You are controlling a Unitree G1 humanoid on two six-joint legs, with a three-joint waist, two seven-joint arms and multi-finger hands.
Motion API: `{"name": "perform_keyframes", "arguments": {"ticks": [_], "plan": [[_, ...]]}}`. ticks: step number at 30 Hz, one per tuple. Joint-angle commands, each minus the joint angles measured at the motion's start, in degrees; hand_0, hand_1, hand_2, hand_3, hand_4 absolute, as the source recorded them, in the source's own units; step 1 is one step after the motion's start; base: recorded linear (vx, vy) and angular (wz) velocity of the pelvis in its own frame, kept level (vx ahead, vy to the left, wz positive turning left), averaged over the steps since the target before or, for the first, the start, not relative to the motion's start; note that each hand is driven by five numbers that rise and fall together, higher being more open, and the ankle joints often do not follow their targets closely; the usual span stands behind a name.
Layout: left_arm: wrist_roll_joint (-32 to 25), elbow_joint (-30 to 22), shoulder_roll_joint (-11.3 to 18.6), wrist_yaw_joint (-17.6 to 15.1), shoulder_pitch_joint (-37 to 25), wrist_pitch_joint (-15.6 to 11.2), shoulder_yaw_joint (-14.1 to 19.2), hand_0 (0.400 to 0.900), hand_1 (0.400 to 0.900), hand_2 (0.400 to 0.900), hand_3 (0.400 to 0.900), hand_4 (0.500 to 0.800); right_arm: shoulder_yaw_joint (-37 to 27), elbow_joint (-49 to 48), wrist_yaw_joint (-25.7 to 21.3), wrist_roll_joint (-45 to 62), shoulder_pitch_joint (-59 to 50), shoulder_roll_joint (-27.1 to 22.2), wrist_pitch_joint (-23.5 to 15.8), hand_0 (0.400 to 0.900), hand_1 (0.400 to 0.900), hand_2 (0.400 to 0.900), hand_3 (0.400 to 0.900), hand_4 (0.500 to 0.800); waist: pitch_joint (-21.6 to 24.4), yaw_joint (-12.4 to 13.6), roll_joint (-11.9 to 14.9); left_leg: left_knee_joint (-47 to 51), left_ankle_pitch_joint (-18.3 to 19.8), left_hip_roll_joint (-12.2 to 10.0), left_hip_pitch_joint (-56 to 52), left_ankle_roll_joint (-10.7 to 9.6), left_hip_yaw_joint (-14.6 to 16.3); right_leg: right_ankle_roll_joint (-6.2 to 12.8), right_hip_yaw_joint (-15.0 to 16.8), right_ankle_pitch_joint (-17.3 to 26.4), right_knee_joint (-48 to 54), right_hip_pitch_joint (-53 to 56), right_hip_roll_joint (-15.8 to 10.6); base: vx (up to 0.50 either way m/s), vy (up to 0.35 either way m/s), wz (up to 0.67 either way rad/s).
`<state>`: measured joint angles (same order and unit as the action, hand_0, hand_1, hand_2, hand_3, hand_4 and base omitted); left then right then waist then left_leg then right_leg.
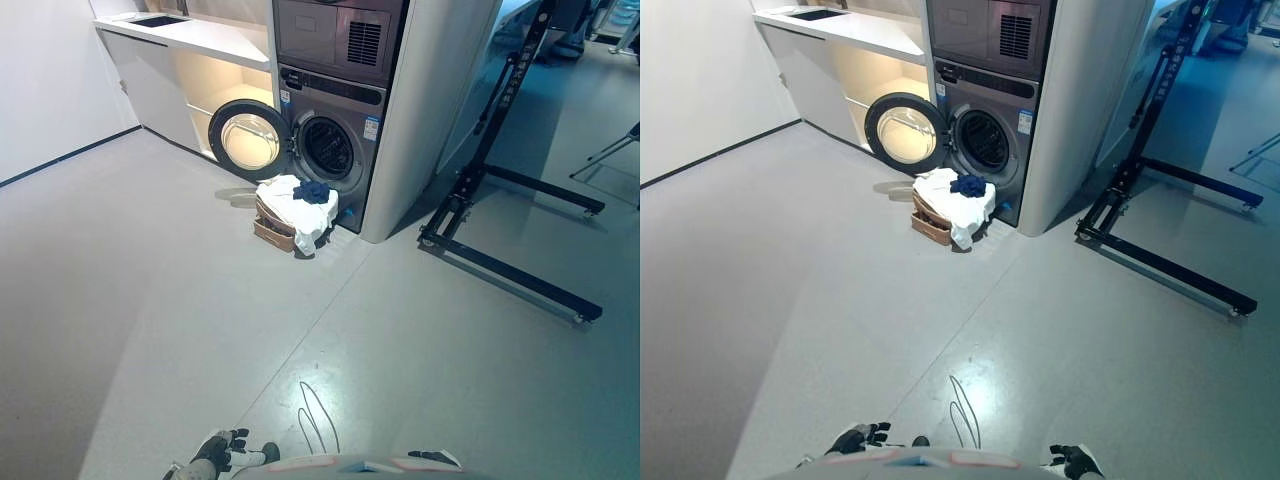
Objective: Put the clothes in the basket into the washing machine.
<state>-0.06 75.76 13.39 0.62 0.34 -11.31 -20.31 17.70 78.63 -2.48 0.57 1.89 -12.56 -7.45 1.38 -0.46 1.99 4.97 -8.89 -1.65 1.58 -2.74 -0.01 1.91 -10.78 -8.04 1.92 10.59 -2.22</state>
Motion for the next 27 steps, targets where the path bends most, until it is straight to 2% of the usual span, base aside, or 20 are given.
{"name": "perform_keyframes", "arguments": {"ticks": [1,16,22,27], "plan": [[0.3,4.6,-0.7,0.5,-2.4,-0.3,1.4,0.9,0.9,0.9,0.9,0.8,-0.8,1.6,-0.7,-0.5,-0.8,-2.5,-0.1,0.9,0.9,0.9,0.9,0.8,0.5,1.2,-0.9,-0.5,5.4,1.9,-2.0,0.8,-0.3,3.69,0.2,4.5,-6.1,-5.8,-2.1,0.0,0.0,0.0],[0.5,5.2,-0.4,0.0,-1.9,0.3,2.2,0.9,0.9,0.9,0.9,0.8,-0.9,1.7,-0.5,-0.4,-0.4,-2.2,0.3,0.9,0.9,0.9,0.9,0.8,1.0,1.2,-0.4,-0.2,6.2,2.3,-2.5,1.2,0.2,4.08,0.5,4.8,-5.7,-5.7,-2.6,0.0,0.002,0.0],[0.1,5.2,-0.3,0.1,-2.4,0.5,2.5,0.9,0.9,0.9,0.9,0.8,-1.0,1.6,-0.2,-0.4,-1.1,-2.6,0.6,0.9,0.9,0.9,0.9,0.8,0.6,1.1,-0.4,-0.8,7.0,3.1,-2.4,2.2,0.8,4.79,1.7,5.0,-7.5,-6.9,-3.4,0.03,0.055,-0.06],[-0.1,4.7,-0.1,-0.2,-3.1,0.4,2.2,0.9,0.9,0.9,0.9,0.8,-1.0,1.2,-0.4,-0.6,-2.1,-3.0,0.7,0.9,0.9,0.9,0.9,0.8,-0.4,0.9,-0.6,-1.6,7.8,4.4,-1.8,3.4,1.3,5.54,3.8,5.7,-9.9,-9.2,-4.4,0.02,0.093,-0.15]]}}
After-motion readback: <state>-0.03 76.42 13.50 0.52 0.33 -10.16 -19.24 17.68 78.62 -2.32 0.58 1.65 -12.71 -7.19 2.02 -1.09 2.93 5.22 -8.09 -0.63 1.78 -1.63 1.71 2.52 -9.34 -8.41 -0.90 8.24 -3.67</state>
